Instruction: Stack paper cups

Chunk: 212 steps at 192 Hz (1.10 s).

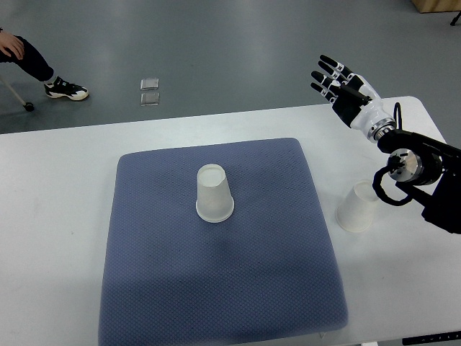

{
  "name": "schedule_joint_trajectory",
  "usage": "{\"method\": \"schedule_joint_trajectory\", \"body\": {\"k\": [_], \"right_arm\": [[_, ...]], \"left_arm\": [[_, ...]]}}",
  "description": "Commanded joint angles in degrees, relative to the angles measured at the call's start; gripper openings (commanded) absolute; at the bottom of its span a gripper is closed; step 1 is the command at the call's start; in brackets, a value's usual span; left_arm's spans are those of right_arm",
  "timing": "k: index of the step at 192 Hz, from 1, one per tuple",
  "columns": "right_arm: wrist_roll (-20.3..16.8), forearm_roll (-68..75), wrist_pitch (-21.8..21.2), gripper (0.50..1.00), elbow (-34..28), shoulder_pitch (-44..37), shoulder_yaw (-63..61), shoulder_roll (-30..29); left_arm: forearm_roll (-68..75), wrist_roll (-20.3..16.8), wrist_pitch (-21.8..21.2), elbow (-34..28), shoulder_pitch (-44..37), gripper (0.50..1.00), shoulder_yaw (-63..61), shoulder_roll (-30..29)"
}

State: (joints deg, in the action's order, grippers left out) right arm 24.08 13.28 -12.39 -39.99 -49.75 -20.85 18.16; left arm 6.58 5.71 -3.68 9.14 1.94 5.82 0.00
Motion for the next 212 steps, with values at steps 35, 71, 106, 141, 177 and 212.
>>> {"method": "schedule_joint_trajectory", "body": {"k": [35, 71, 106, 141, 177, 212], "right_arm": [[0.0, -0.01, 0.0, 0.928, 0.09, -0.09, -0.07, -0.06], [0.0, -0.1, 0.18, 0.928, 0.26, -0.18, -0.07, -0.06], [0.0, -0.36, 1.06, 0.928, 0.17, -1.14, -0.51, 0.12], [-0.44, -0.63, 0.97, 0.926, -0.18, -2.2, -0.16, 0.74], [-0.53, -8.62, 0.88, 0.926, -3.16, -4.39, 0.98, 5.48], [-0.88, -25.5, 0.0, 0.926, -9.41, -5.36, 1.07, 13.04]], "left_arm": [[0.01, 0.0, 0.08, -0.18, 0.0, 1.0, -0.02, 0.0], [0.01, 0.0, 0.08, -0.09, 0.0, 1.0, -0.02, 0.0], [0.01, 0.0, -0.01, -0.09, 0.0, 1.0, -0.02, 0.0], [0.01, 0.0, 0.08, -0.09, 0.0, 1.0, -0.02, 0.0], [0.01, 0.0, 0.08, -0.09, 0.0, 1.0, -0.02, 0.0], [0.01, 0.0, -0.01, -0.09, 0.0, 1.0, -0.02, 0.0]]}}
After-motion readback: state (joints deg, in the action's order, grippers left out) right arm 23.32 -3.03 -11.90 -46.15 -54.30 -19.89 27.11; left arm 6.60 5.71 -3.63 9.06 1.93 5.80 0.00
